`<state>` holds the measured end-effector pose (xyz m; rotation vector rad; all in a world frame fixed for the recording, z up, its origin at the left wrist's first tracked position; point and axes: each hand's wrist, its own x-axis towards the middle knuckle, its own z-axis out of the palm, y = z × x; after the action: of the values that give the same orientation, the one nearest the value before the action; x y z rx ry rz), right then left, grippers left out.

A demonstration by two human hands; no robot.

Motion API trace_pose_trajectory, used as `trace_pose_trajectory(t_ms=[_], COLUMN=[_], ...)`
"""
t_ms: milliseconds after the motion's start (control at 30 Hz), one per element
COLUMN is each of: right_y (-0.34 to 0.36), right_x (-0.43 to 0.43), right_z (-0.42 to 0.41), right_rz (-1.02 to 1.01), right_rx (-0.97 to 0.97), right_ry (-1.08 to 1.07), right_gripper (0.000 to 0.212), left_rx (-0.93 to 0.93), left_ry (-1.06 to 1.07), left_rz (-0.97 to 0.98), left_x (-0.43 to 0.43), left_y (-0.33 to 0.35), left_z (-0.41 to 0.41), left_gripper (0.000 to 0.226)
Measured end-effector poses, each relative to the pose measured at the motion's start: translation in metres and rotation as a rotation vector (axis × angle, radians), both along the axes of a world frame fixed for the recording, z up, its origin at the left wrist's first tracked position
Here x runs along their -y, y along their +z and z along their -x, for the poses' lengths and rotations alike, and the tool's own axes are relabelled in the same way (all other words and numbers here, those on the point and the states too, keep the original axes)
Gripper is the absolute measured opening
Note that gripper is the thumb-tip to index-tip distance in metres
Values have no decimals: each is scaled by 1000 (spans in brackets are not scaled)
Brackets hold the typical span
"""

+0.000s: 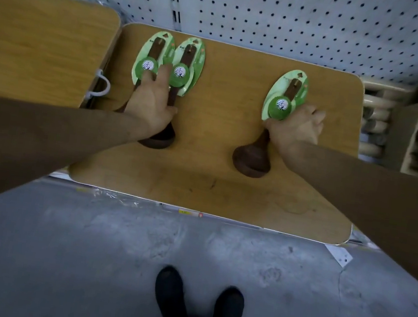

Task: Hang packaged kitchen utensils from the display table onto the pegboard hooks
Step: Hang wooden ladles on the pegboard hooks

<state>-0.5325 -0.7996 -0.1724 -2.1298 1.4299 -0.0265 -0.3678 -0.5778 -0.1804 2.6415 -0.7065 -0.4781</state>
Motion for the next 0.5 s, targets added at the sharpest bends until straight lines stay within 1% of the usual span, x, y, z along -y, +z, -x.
trace_pose_trajectory(t_ms=[100,167,233,333,433,500], right_y=[-1,-2,-1,1,2,4], right_x=[-3,-5,-7,-8,-7,-8], right_z=[-3,0,8,23,41,53], right_rz=[-37,-38,-24,-27,-49,-109], right_rx=[110,158,195,266,297,325], right_ry=[-8,37,89,168,212,207], right_gripper=[68,62,62,71,64,61], left_rx=[-86,-112,-129,-130,-111,-110], left_ry=[74,62,26,-30,-77,-97], left_rz=[85,119,150,188,208,220], left_x=[0,-4,-9,-17,-17,-15], left_y=[2,3,5,4,5,8], left_z=[0,1,3,8,12,14], left_gripper=[98,100,98,88,74,66])
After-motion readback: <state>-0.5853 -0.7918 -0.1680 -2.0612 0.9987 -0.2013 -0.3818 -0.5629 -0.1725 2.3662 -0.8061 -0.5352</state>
